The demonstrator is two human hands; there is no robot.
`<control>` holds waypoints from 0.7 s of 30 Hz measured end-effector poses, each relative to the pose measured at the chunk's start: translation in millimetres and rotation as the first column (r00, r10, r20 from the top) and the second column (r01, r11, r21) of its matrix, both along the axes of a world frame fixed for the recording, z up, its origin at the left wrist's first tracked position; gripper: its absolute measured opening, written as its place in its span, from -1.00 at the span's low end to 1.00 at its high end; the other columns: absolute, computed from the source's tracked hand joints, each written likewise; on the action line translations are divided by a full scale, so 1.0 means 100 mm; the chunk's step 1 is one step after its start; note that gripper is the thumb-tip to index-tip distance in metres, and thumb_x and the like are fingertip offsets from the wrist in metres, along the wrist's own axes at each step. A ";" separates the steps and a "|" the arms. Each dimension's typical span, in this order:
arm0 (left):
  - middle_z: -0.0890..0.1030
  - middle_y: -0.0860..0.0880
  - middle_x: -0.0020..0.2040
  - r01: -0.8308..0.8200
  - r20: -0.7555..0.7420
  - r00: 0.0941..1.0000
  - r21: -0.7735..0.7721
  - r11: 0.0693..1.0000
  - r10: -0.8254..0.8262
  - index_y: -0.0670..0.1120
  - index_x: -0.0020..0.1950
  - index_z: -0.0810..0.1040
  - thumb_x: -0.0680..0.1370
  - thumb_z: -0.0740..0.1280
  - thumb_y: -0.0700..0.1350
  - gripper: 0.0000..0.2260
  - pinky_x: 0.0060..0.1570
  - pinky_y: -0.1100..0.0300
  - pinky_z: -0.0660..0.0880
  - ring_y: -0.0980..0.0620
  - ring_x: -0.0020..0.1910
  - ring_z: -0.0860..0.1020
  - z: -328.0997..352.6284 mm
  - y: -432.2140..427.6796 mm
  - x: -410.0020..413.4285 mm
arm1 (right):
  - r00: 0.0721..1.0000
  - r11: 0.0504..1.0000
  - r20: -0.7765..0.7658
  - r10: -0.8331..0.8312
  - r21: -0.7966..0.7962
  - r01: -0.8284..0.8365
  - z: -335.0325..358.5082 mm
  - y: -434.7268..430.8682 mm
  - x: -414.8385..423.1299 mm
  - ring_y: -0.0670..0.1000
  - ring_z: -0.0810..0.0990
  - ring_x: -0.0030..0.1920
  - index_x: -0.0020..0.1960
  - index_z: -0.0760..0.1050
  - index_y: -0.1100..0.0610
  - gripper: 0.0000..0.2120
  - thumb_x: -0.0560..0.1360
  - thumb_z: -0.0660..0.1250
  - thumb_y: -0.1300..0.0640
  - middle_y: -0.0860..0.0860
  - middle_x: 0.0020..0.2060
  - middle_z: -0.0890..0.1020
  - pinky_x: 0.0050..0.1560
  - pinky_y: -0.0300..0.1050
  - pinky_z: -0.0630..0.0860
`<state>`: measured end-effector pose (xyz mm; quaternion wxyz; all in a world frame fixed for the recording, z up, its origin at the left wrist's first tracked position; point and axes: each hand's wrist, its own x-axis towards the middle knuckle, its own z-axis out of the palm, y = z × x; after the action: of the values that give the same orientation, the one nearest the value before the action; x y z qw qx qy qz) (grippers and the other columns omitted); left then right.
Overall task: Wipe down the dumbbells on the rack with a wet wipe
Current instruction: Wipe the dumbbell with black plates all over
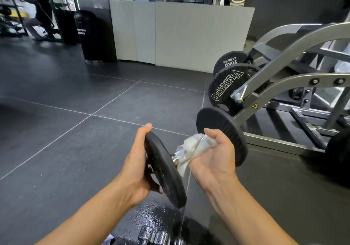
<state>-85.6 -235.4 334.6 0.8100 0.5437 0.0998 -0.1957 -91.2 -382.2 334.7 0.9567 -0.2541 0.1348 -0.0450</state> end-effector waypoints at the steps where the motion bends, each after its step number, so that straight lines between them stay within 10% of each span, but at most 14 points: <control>1: 0.60 -0.01 -0.30 -0.079 0.198 0.978 0.032 0.996 0.072 0.00 -0.01 0.60 0.36 0.38 0.43 -0.48 -0.21 0.02 0.54 -0.02 -0.25 0.57 -0.04 -0.01 -0.01 | 0.999 1.000 0.030 0.020 -0.006 -0.019 0.00 0.00 -0.01 0.14 0.45 -0.30 -0.18 0.35 0.15 -0.83 0.39 0.33 0.13 0.12 -0.32 0.39 -0.05 0.08 0.43; 2: 0.62 0.01 -0.15 -0.203 0.512 0.848 0.079 0.976 0.135 0.04 0.04 0.60 0.32 0.43 0.39 -0.49 -0.10 0.03 0.51 0.03 -0.15 0.58 -0.08 -0.01 -0.02 | 0.998 0.999 0.043 0.045 -0.007 -0.045 0.01 -0.01 -0.02 0.16 0.46 -0.25 -0.19 0.36 0.15 -0.81 0.37 0.35 0.11 0.13 -0.29 0.40 0.02 0.13 0.40; 4: 0.57 -0.09 0.18 -0.355 0.968 0.209 0.207 0.911 -0.139 -0.03 0.23 0.55 0.31 0.56 0.30 -0.37 0.22 -0.01 0.46 -0.03 0.19 0.57 -0.10 0.05 0.00 | 0.993 0.995 0.057 0.101 0.018 -0.102 0.02 -0.02 -0.03 0.21 0.50 -0.15 -0.13 0.41 0.17 -0.78 0.36 0.36 0.06 0.17 -0.23 0.44 0.11 0.20 0.37; 6: 0.50 -0.22 0.35 -0.427 0.901 -0.251 0.225 0.876 -0.354 -0.14 0.31 0.47 0.40 0.55 0.31 -0.29 0.39 -0.22 0.39 -0.27 0.42 0.49 -0.09 0.15 0.09 | 0.990 0.990 0.056 0.133 0.031 -0.135 0.04 -0.02 -0.04 0.24 0.51 -0.16 -0.13 0.42 0.17 -0.77 0.36 0.36 0.04 0.19 -0.22 0.47 0.10 0.20 0.38; 8: 0.47 -0.21 0.42 -0.424 0.964 -0.075 0.199 0.884 -0.254 -0.07 0.37 0.45 0.53 0.37 0.35 -0.38 0.46 -0.23 0.33 -0.26 0.50 0.42 -0.05 0.26 0.19 | 0.997 0.995 0.009 0.074 0.069 -0.074 0.02 -0.01 -0.05 0.19 0.47 -0.26 -0.23 0.35 0.15 -0.78 0.35 0.37 0.07 0.13 -0.31 0.39 0.07 0.19 0.35; 10: 0.54 0.02 0.37 -0.417 0.904 0.423 0.261 0.870 -0.069 0.16 0.33 0.49 0.55 0.21 0.45 -0.50 0.43 -0.19 0.39 -0.06 0.44 0.48 -0.04 0.35 0.26 | 0.999 0.997 -0.037 0.024 0.073 -0.021 0.01 0.03 -0.06 0.16 0.44 -0.32 -0.23 0.30 0.13 -0.76 0.35 0.37 0.10 0.08 -0.35 0.33 0.02 0.16 0.36; 13: 0.61 -0.03 0.13 -0.100 0.206 0.978 0.308 0.946 0.036 0.15 0.19 0.59 0.38 0.20 0.63 -0.33 0.21 -0.43 0.47 -0.12 0.25 0.57 -0.04 0.33 0.27 | 0.998 1.000 -0.056 -0.014 0.021 0.015 0.04 0.03 -0.09 0.13 0.45 -0.34 -0.16 0.32 0.14 -0.73 0.34 0.41 0.11 0.06 -0.37 0.35 -0.01 0.12 0.39; 17: 0.68 -0.25 0.12 0.104 -0.218 0.970 -0.037 0.994 -0.109 -0.06 0.27 0.60 0.28 0.32 0.61 -0.12 -0.09 -0.41 0.60 -0.32 0.14 0.68 -0.07 0.17 0.06 | 0.999 1.000 -0.041 -0.012 -0.008 0.011 0.06 0.01 -0.08 0.08 0.50 -0.47 -0.17 0.32 0.12 -0.79 0.49 0.35 0.12 0.06 -0.36 0.37 -0.23 0.00 0.47; 21: 0.62 -0.10 -0.02 -0.023 0.080 0.996 -0.053 0.998 0.027 0.08 0.22 0.57 0.36 0.36 0.49 -0.37 -0.25 -0.07 0.61 -0.16 -0.09 0.68 -0.13 0.01 -0.08 | 0.999 0.999 -0.025 0.030 -0.020 -0.030 0.07 0.02 -0.07 0.10 0.49 -0.45 -0.21 0.34 0.13 -0.82 0.49 0.32 0.14 0.08 -0.39 0.39 -0.17 0.03 0.44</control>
<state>-93.4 -234.6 321.8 0.8297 0.5285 0.0688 -0.1659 -98.0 -379.7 342.0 0.9528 -0.2666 0.1424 -0.0288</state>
